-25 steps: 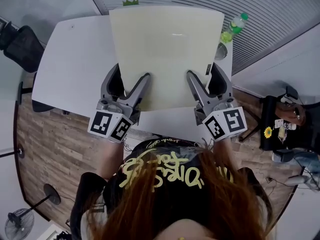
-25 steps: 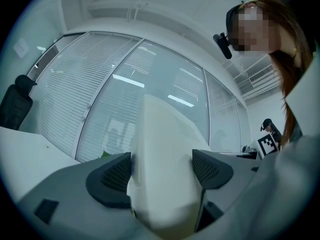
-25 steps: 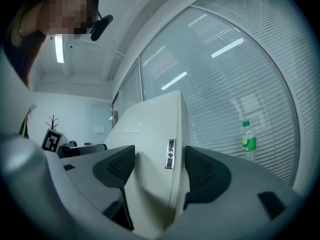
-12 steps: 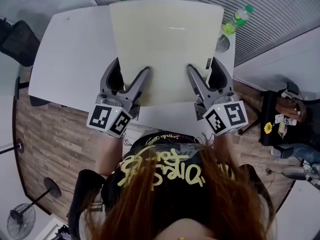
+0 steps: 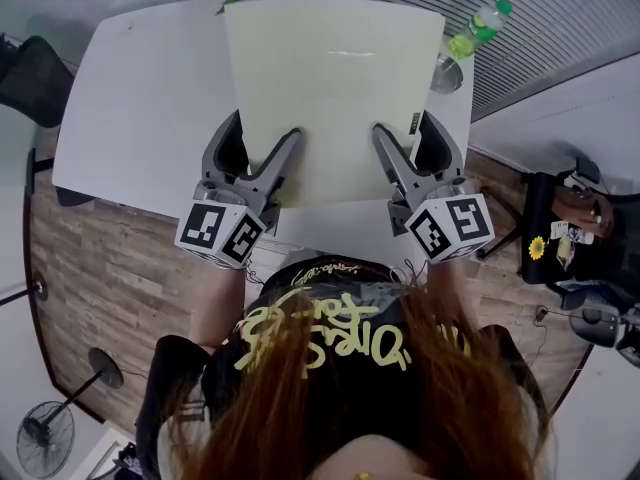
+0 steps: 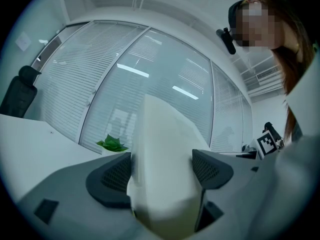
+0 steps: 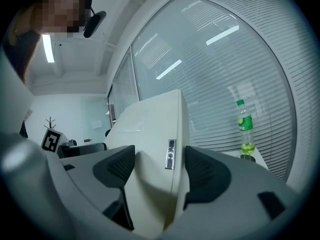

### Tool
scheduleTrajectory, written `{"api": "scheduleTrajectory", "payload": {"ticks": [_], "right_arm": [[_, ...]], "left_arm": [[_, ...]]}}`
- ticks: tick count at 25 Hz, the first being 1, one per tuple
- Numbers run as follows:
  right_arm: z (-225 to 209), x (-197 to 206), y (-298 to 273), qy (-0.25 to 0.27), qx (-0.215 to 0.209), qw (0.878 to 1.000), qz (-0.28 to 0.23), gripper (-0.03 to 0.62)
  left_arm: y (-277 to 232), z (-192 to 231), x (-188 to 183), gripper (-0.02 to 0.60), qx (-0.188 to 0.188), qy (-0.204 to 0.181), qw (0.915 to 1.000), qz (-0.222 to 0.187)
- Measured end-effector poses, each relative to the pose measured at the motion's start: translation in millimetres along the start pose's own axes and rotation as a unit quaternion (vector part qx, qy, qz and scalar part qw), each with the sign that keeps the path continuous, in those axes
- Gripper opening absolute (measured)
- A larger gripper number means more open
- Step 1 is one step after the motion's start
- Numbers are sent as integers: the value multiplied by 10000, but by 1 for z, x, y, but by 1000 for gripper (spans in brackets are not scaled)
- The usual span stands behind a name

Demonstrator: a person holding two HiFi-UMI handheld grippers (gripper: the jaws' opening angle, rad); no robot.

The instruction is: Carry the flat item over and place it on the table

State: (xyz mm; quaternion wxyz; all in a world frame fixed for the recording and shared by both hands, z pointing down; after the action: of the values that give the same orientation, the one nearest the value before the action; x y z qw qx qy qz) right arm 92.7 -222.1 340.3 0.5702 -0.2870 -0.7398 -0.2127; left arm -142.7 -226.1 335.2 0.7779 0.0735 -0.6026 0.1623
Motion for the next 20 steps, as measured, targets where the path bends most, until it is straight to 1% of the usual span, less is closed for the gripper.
{"api": "scheduleTrajectory", "payload": {"ticks": [9, 20], "right_arm": [[-3, 13, -1, -89, 37, 9998, 156, 314], [-4, 33, -6, -228, 89, 9990, 375, 314]], "left_arm": [[-1, 5, 16, 382, -75, 147, 9998, 128], [-1, 15, 34, 382, -143, 211, 9990, 371]]}}
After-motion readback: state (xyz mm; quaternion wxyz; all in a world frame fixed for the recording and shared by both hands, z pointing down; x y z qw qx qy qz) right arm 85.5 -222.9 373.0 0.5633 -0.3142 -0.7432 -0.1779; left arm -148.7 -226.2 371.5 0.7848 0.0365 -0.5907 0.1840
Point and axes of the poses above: the fingertips, and each gripper's own axes: y backward along the fingers, z to its left, x out of its underside, the point moved 5 cm from there along y, backward along the fingers, and after that the axes turned 13 degrees about -x, right-handed, at the moved point
